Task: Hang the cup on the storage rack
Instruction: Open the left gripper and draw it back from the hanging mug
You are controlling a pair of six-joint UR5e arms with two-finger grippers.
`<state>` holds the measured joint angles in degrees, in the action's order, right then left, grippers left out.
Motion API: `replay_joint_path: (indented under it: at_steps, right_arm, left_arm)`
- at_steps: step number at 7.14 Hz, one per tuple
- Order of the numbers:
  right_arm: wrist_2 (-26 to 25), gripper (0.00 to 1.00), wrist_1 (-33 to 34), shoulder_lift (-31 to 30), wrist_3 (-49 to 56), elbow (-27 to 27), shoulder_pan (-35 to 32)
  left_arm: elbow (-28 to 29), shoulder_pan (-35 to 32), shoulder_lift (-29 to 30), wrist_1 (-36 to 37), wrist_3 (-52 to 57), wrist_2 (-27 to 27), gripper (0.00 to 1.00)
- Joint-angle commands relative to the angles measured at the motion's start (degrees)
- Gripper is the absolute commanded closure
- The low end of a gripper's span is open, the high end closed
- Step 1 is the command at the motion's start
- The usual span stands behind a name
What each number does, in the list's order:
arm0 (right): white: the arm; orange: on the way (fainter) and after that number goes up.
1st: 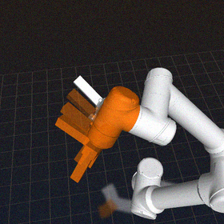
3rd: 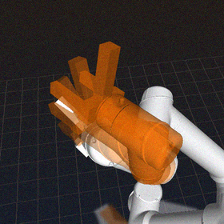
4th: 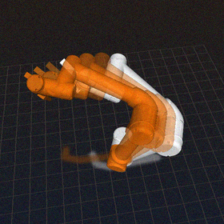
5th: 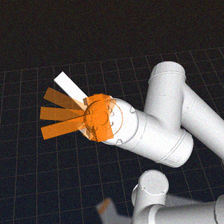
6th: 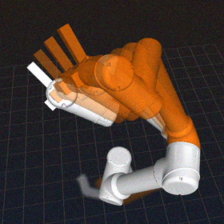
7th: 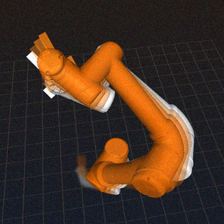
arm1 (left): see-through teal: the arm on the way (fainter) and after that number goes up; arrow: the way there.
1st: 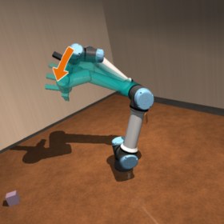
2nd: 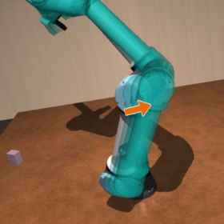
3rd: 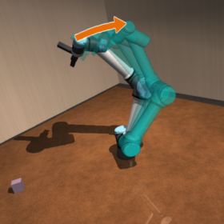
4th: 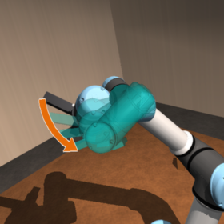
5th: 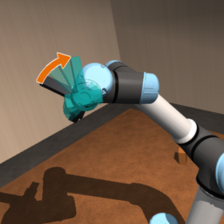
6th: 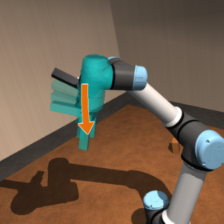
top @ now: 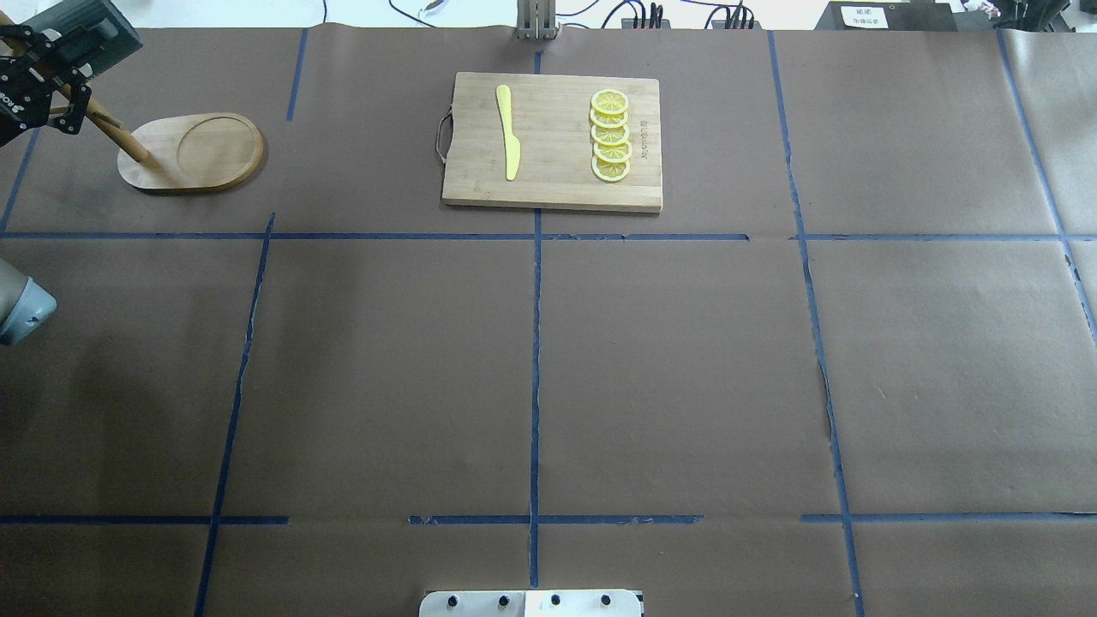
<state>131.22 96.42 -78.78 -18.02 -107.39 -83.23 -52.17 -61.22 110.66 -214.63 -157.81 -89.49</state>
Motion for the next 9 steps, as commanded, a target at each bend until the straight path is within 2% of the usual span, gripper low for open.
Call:
replay_joint_path:
  at_steps: [1, 2, 3, 4, 6, 8, 9]
  right_arm:
    - [0.0, 0.0, 0.1, 0.1, 0.0, 0.0, 0.0]
    - [0.0, 0.0, 0.1, 0.1, 0.0, 0.0, -0.2]
    - [0.0, 0.0, 0.2, 0.2, 0.0, 0.0, -0.3]
    - [0.0, 0.0, 0.2, 0.2, 0.0, 0.0, -0.4]
    - [0.0, 0.0, 0.2, 0.2, 0.0, 0.1, -0.5]
    - [0.1, 0.0, 0.3, 0.3, 0.0, 0.1, -0.5]
    - [0.2, 0.0, 0.3, 0.3, 0.0, 0.0, -0.7]
  left_arm:
    - [0.5, 0.0, 0.0, 0.1, 0.2, -0.1, 0.79]
    - [0.8, 0.0, 0.0, 0.0, 0.4, -0.2, 0.68]
    - [1.1, 0.0, 0.0, 0.0, 0.6, -0.2, 0.44]
    - [1.5, -0.1, 0.1, 0.1, 0.6, -0.2, 0.0]
    - [1.5, -1.4, 0.0, 0.2, 0.5, -0.9, 0.0]
    - [0.6, -3.1, 0.0, 0.1, 0.2, -3.7, 0.0]
    - [-1.1, -3.3, -1.7, 0.1, 0.4, -3.8, 0.0]
